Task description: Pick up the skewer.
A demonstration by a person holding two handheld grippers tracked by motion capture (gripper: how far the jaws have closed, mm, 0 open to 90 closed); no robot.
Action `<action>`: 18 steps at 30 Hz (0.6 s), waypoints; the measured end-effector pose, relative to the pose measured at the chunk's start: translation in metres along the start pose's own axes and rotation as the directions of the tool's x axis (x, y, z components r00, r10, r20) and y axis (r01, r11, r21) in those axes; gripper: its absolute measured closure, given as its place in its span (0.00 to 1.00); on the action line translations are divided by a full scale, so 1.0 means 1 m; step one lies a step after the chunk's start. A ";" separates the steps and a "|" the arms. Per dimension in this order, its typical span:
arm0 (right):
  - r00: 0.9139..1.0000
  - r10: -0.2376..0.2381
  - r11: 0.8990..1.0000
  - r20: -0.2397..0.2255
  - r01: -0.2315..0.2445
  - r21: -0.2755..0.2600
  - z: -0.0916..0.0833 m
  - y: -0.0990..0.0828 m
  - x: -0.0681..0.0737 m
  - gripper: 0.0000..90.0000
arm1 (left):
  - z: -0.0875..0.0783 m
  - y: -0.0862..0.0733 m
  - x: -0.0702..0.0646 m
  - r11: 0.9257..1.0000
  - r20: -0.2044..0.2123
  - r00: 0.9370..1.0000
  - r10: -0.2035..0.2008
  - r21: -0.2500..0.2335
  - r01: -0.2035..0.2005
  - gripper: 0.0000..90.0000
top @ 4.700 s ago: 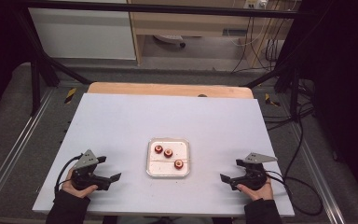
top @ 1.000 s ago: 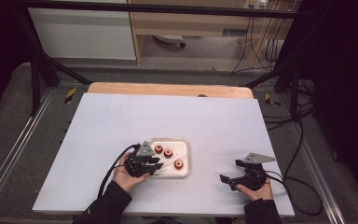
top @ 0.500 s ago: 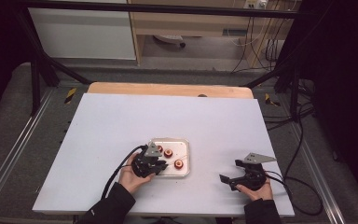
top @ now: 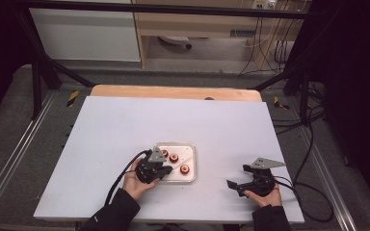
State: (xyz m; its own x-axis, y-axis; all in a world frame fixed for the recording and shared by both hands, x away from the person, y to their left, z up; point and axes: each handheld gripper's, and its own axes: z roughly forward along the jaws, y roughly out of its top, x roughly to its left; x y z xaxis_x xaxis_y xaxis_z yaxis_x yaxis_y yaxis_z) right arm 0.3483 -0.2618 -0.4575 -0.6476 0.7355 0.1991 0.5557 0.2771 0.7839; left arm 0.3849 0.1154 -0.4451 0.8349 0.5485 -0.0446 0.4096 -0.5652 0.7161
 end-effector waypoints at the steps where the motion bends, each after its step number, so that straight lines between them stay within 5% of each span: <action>1: 1.000 -0.003 1.000 -0.001 0.003 0.000 0.000 0.000 0.000 0.02 | -0.002 0.000 0.000 1.000 0.001 1.000 0.001 -0.003 -0.001 0.98; 18: 0.999 -0.038 0.999 0.005 0.038 0.005 0.002 0.005 0.007 0.00 | -0.021 0.000 -0.002 1.000 0.016 1.000 -0.006 -0.030 0.006 0.98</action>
State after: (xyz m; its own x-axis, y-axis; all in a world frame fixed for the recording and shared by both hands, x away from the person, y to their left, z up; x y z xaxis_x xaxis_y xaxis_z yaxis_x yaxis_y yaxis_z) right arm 0.3479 -0.2543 -0.4535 -0.6657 0.7274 0.1665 0.5335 0.3078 0.7878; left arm 0.3757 0.1271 -0.4304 0.8383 0.5419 -0.0597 0.4034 -0.5431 0.7364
